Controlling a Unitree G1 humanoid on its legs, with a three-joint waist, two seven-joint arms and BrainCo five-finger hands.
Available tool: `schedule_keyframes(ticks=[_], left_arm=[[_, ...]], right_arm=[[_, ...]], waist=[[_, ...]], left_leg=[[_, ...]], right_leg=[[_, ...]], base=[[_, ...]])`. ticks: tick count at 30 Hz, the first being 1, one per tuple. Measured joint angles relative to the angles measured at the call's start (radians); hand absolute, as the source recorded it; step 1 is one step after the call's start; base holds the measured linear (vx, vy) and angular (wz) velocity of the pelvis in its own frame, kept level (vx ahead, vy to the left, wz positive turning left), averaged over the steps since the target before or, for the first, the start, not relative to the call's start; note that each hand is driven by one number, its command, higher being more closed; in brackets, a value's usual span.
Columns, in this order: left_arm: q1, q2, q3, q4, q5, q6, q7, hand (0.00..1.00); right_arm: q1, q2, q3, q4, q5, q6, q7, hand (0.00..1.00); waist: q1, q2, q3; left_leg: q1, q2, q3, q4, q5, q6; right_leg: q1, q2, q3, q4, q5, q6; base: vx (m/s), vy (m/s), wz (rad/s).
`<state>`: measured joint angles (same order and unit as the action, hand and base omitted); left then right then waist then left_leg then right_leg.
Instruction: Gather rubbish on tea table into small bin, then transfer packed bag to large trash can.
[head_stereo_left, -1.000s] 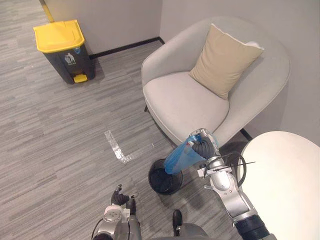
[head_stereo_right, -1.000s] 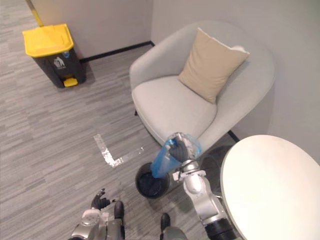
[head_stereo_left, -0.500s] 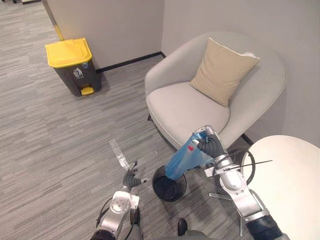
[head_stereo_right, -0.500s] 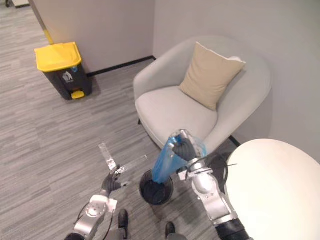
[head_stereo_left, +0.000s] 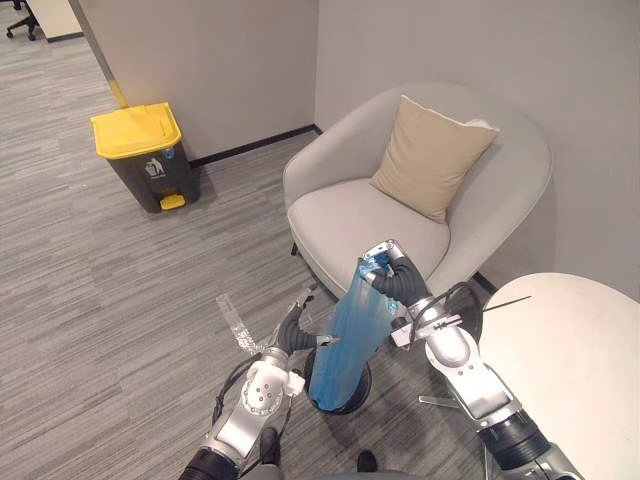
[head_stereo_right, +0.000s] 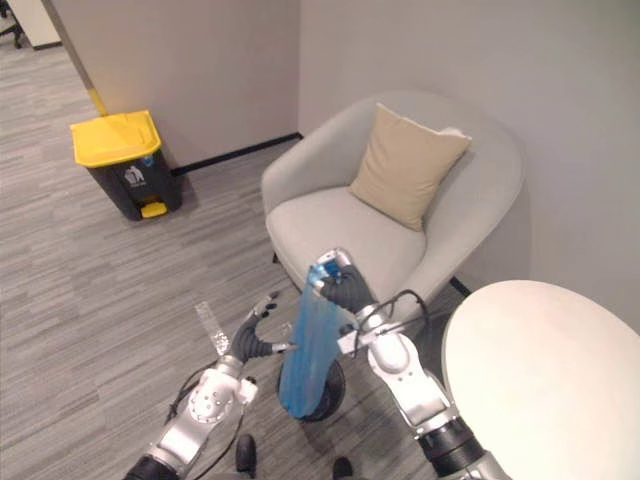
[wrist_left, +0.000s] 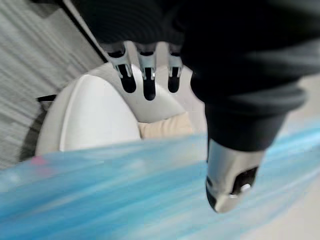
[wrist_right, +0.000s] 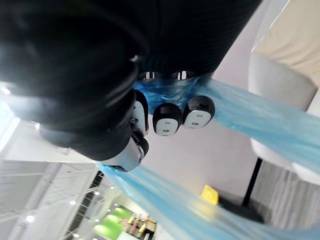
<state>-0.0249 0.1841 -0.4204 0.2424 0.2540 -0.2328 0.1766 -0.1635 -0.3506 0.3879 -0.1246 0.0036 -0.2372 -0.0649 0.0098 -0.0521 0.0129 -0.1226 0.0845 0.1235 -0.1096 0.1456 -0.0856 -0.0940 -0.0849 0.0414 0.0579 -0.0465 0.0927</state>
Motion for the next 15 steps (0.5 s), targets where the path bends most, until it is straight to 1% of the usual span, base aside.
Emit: schedule_keyframes(ticks=[4,6,10,15], left_arm=[[-0.009,-0.001,-0.029,-0.021,0.002,0.0,0.015,0.0],[-0.013,-0.002,-0.039,-0.022,0.017,0.0,0.018,0.0],[-0.026,-0.006,-0.049,-0.022,0.046,0.006,0.027,0.0],[-0.053,-0.03,-0.048,-0.013,0.097,0.027,0.068,0.0]], right_arm=[[-0.036,0.009,0.05,-0.035,0.048,0.0,0.025,1.0],[-0.042,0.035,0.063,-0.055,0.087,0.0,0.037,1.0],[-0.08,0.064,0.104,-0.066,0.139,-0.01,0.057,1.0],[-0.107,0.078,0.144,-0.09,0.213,-0.01,0.067,1.0]], waist=[[-0.004,-0.006,-0.006],[-0.003,-0.016,-0.013],[-0.002,-0.024,-0.019],[-0.002,-0.026,-0.02]], left_leg=[[0.0,0.003,0.002,0.0,0.002,-0.001],[0.001,0.007,0.001,0.0,0.003,-0.004],[0.004,0.008,0.001,0.0,0.006,-0.004],[0.013,0.009,0.003,0.0,0.007,-0.004]], right_leg=[[0.001,0.003,0.001,-0.006,0.005,-0.001],[0.005,0.007,0.001,-0.012,0.009,-0.004],[0.007,0.01,0.0,-0.009,0.01,-0.006],[0.01,0.01,0.003,0.0,0.009,-0.007]], base=[[-0.02,-0.004,-0.02],[0.0,0.0,0.0],[0.0,0.0,0.0],[0.0,-0.003,-0.01]])
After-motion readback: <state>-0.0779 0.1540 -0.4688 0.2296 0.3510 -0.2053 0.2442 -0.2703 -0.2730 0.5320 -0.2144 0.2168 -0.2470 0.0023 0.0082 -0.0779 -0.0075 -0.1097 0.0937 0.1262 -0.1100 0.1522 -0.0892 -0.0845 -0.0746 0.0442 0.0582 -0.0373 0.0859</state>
